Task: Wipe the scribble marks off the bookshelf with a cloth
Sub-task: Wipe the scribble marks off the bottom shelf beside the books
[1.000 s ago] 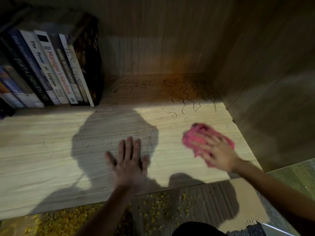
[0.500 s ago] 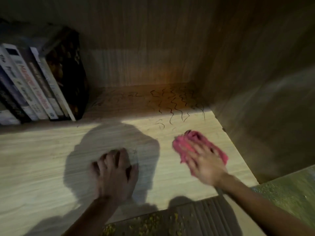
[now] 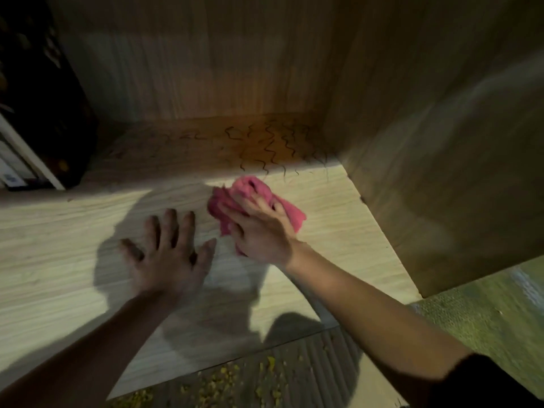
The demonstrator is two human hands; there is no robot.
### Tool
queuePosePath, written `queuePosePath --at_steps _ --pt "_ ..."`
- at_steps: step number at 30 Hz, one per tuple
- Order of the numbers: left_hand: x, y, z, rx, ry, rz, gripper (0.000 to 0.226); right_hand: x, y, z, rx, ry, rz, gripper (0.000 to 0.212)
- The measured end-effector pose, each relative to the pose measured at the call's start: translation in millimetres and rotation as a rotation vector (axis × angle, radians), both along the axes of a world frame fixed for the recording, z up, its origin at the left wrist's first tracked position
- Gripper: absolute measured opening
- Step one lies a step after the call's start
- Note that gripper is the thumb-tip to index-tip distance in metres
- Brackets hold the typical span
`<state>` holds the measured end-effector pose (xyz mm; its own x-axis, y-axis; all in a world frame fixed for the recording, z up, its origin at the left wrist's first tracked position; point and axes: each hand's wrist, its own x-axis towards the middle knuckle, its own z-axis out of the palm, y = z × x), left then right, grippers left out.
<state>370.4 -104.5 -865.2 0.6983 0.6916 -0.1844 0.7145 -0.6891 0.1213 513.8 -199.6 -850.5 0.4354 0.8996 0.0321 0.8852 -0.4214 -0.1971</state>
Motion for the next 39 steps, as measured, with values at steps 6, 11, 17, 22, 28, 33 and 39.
queuePosePath --at_steps 6,11,17,22,28,33,39 --pt "8.0 14.8 11.9 -0.2 0.168 -0.043 0.082 87.2 -45.6 8.5 -0.22 0.057 -0.401 0.052" --pt "10.0 14.6 21.7 -0.277 0.181 -0.043 0.083 18.2 -69.5 6.5 -0.199 0.095 -0.291 0.053" --pt "-61.5 -3.3 30.7 -0.278 0.157 -0.125 0.092 20.5 -136.6 8.2 -0.255 0.044 -0.13 0.06" --pt "-176.3 20.5 36.3 -0.25 0.287 0.143 0.089 25.3 -99.7 16.9 -0.297 0.178 -0.506 0.054" --pt "-188.6 25.6 32.9 -0.377 0.18 0.172 0.092 -118.0 5.9 11.8 -0.254 0.197 -0.486 0.059" --pt "-207.2 38.4 32.6 -0.373 0.161 0.103 0.114 -200.7 1.2 10.8 -0.168 0.093 0.263 0.045" --pt "-216.3 37.5 28.8 -0.356 0.081 0.086 0.151 -40.9 -38.6 21.8 -0.338 -0.028 -0.224 0.058"
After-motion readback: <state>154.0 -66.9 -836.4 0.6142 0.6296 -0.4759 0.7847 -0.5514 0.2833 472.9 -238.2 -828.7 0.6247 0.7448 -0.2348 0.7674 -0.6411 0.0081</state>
